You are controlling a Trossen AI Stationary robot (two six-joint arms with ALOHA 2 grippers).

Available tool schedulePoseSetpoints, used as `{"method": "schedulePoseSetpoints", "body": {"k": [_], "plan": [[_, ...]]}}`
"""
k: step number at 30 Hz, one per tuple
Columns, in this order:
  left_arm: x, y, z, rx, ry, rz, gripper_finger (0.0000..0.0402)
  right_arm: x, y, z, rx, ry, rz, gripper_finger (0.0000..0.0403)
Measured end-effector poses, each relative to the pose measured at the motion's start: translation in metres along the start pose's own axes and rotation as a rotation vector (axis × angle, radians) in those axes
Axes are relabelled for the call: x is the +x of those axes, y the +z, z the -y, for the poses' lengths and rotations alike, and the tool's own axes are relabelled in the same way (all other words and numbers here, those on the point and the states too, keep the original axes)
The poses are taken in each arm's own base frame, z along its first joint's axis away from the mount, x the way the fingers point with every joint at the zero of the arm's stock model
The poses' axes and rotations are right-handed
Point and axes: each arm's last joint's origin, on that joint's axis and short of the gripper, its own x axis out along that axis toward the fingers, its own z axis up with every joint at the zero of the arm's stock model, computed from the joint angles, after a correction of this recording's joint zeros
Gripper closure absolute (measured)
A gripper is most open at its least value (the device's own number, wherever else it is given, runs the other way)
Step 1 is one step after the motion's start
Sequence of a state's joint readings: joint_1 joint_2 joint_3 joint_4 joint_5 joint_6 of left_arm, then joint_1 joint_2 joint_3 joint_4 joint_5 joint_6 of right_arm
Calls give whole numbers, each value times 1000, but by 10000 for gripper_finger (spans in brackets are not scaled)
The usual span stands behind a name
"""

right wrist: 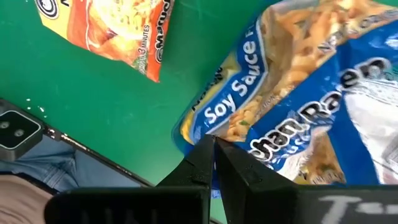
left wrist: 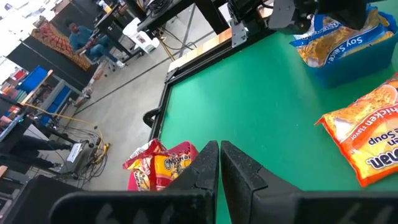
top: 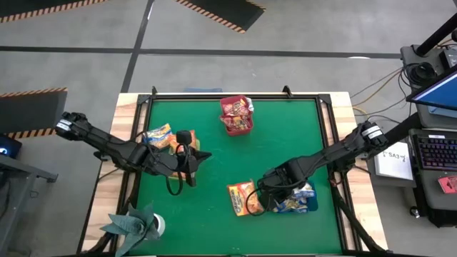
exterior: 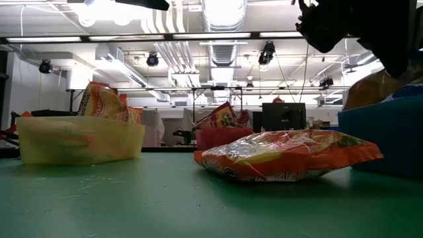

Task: Sort Maruchan noodles
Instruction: Put the blue noodle pack into the blue bin, then put the noodle pack into the yellow bin

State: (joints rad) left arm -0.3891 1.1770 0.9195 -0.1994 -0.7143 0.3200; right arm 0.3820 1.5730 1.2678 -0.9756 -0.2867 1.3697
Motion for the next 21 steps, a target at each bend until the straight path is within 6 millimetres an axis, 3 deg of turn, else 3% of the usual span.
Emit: {"method": "schedulePoseSetpoints", "body": {"k": [7,16,21], "plan": [[0,0,1,-3,-3,-3,402,1,0,1,0,1,0,394],[0,-1,1,0,-4,-6,402,-33,-4,2,30,-110,87,394],[0,-1,1,0,-5,-7,402,-27,-1,6,25,-166,135,394]]}}
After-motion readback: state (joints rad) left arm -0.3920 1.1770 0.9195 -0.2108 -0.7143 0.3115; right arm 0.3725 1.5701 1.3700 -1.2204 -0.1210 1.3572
